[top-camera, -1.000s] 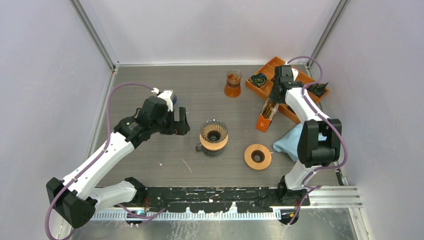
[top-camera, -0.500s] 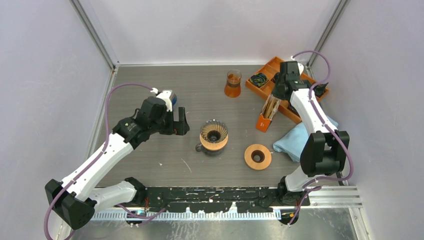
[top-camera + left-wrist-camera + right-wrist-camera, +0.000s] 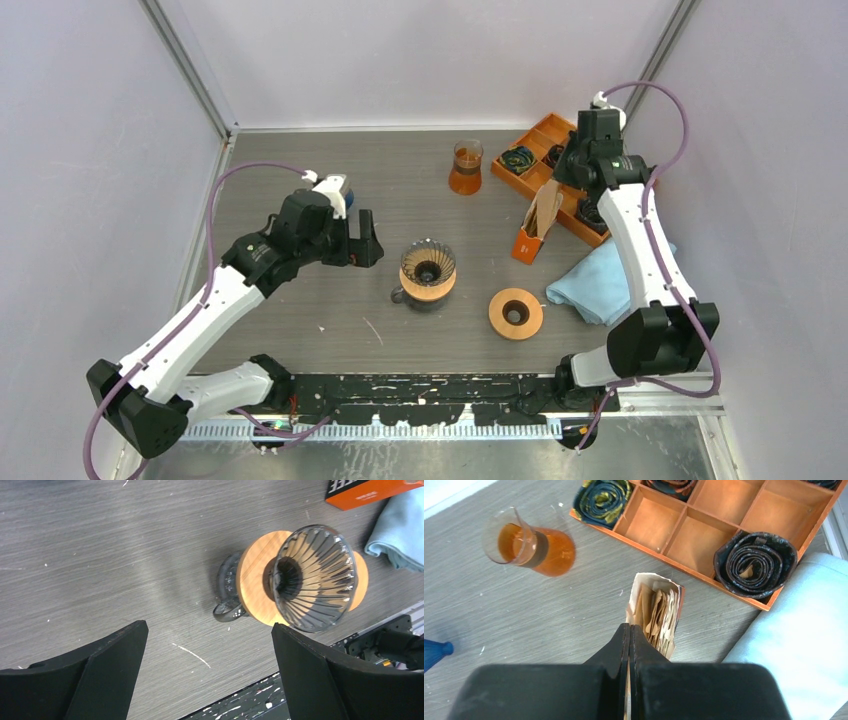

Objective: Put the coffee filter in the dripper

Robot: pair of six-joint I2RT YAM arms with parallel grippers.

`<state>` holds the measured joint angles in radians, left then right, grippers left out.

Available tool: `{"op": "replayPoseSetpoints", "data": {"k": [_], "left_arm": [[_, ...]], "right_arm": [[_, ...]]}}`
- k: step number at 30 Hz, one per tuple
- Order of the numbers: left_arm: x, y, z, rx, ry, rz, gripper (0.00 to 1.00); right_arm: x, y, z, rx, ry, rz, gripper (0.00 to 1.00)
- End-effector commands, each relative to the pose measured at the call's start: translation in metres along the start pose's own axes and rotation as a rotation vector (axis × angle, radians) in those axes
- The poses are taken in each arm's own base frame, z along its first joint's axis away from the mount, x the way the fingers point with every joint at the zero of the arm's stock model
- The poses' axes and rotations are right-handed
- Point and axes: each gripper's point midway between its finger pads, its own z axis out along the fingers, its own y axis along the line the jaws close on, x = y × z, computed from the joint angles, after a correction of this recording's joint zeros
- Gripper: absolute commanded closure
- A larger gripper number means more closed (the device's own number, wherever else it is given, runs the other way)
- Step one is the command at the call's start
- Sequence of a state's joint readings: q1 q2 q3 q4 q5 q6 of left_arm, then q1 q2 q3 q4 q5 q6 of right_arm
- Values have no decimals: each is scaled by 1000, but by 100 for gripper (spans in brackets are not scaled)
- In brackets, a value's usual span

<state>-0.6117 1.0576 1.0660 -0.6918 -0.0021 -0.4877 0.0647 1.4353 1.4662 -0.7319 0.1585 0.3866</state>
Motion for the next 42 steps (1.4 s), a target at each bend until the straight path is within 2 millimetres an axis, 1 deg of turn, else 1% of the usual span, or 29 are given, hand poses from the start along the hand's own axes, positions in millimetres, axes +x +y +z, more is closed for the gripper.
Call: {"op": "replayPoseSetpoints", "data": {"k": [1, 8, 13, 16, 18, 21, 25, 27, 37, 42], "left_arm": [[-34, -28, -19, 95, -111, -1, 2], [-49, -59, -31, 176, -152, -4, 2], [-60, -80, -40, 226, -195, -13, 3], [-65, -91, -44, 255, -218, -23, 3], [-67, -98, -45, 272, -231, -31, 3], [-69, -111, -46, 302, -244, -42, 3], [-73, -124, -44, 320, -276, -52, 3], [-76, -130, -42, 324, -293, -58, 3], [-90, -151, -37, 256, -425, -51, 3], [-96, -160, -35, 212, -474, -44, 3]], "right_arm": [[-39, 22, -52, -96, -131, -14, 99], [-49, 58, -94, -212, -192, -35, 99], [-45, 87, -118, -284, -219, -43, 99], [-38, 106, -130, -336, -227, -33, 99], [-35, 113, -134, -346, -240, -17, 99], [-27, 130, -142, -397, -236, -13, 99], [-11, 152, -151, -450, -225, -12, 99], [-5, 160, -153, -466, -222, -4, 99], [16, 188, -169, -495, -235, -4, 99], [25, 195, -179, -494, -248, -7, 99]]}}
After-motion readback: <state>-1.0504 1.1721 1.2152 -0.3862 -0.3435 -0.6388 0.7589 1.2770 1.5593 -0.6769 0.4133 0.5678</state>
